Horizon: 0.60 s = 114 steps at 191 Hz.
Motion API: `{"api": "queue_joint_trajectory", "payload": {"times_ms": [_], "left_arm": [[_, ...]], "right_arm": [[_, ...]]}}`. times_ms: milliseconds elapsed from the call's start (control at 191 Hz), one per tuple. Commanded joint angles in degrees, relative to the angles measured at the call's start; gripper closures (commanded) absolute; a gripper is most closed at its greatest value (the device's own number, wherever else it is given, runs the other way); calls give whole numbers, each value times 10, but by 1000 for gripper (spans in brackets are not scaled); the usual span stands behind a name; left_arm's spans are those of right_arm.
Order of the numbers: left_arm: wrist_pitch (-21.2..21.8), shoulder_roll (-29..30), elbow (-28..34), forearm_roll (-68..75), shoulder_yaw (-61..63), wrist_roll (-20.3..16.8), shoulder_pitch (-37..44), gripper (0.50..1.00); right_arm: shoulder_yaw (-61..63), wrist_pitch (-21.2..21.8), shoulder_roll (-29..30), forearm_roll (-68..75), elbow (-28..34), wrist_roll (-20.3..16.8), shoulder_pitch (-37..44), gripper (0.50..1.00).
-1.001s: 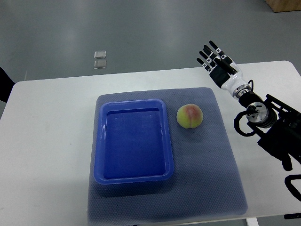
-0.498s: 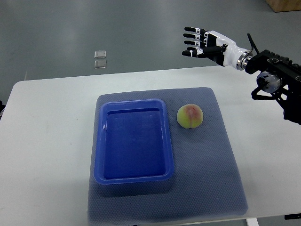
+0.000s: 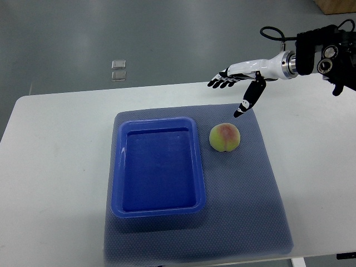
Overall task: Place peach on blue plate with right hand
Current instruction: 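Close the right hand's fingers around the peach and lift it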
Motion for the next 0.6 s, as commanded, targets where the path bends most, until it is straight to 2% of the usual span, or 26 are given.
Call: {"api": "queue_joint_trajectory", "payload": {"times_ms": [0,320,367,592], "left_arm": [[0,0,0,0,0,0,1,500],[1,0,5,0,-1,0,1,500],[1,0,6,0,-1,0,1,500],[1,0,0,0,1,0,1,500]], "right_arm": [[-12,-20,8,-2,1,-3,-13,570],[-13,-42,12,-22,0,0,-57,570],[-13,-59,15,-44,0,1,-86,570],[-13,-93,36,-87,-10,6,-106,570]]}}
